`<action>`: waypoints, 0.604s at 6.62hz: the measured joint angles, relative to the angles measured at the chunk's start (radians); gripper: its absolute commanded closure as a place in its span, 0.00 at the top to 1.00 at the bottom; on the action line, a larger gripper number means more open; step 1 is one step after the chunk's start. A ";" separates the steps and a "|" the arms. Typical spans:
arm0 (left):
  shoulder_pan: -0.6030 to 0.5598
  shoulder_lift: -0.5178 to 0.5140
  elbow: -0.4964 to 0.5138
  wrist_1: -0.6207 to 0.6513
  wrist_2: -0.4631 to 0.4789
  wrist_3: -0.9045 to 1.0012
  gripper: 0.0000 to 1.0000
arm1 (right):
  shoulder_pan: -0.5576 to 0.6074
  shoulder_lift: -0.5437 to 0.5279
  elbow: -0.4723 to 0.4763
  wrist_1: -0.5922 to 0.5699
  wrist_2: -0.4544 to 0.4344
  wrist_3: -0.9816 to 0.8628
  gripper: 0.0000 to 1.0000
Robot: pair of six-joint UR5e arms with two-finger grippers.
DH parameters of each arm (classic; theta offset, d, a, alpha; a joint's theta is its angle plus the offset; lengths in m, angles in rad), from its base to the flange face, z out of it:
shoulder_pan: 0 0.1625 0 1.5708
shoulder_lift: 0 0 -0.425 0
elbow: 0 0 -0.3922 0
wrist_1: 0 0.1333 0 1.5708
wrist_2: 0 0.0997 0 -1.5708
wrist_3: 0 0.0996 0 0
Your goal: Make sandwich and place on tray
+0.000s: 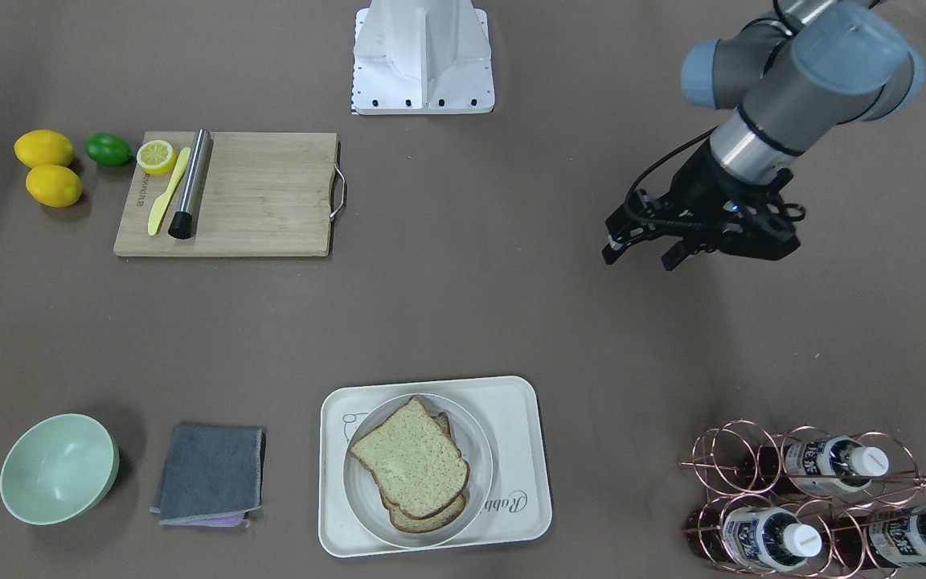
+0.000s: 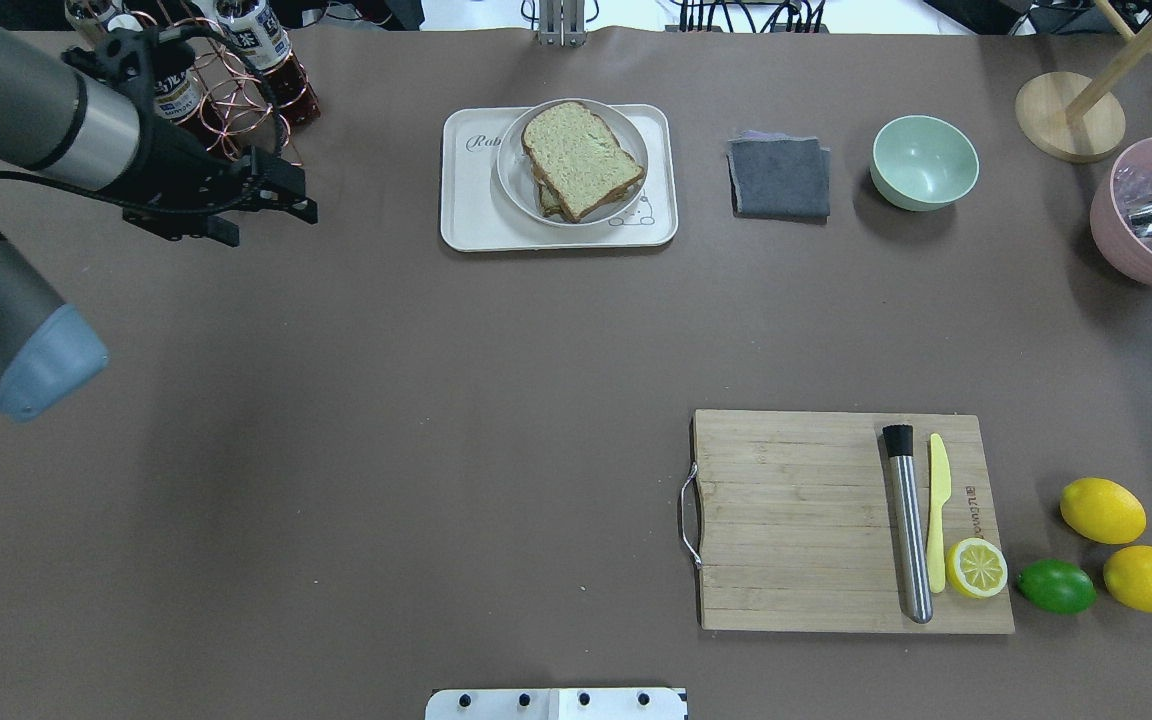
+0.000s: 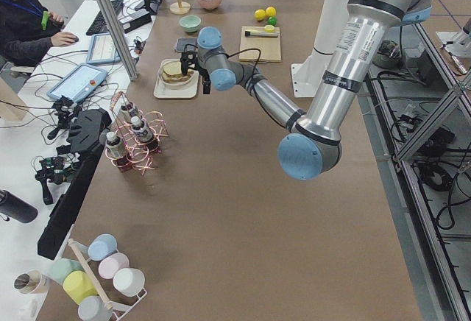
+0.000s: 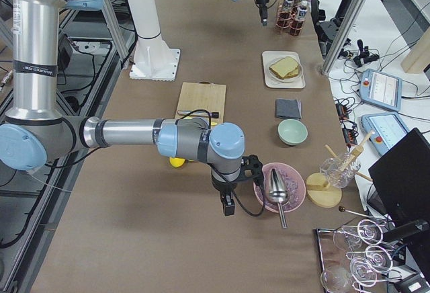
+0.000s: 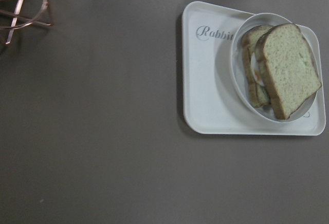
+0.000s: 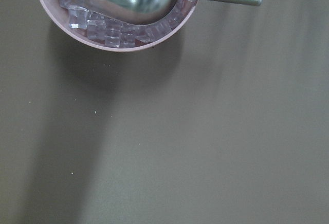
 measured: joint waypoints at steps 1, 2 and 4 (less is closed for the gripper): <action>-0.074 0.115 -0.051 0.010 -0.058 0.121 0.99 | 0.000 -0.004 -0.001 0.005 0.002 0.001 1.00; -0.183 0.248 -0.058 0.013 -0.119 0.350 0.99 | 0.000 -0.005 -0.002 0.006 0.004 0.002 1.00; -0.384 0.393 0.026 0.035 -0.165 0.774 0.99 | 0.000 -0.005 -0.004 0.007 0.006 0.002 1.00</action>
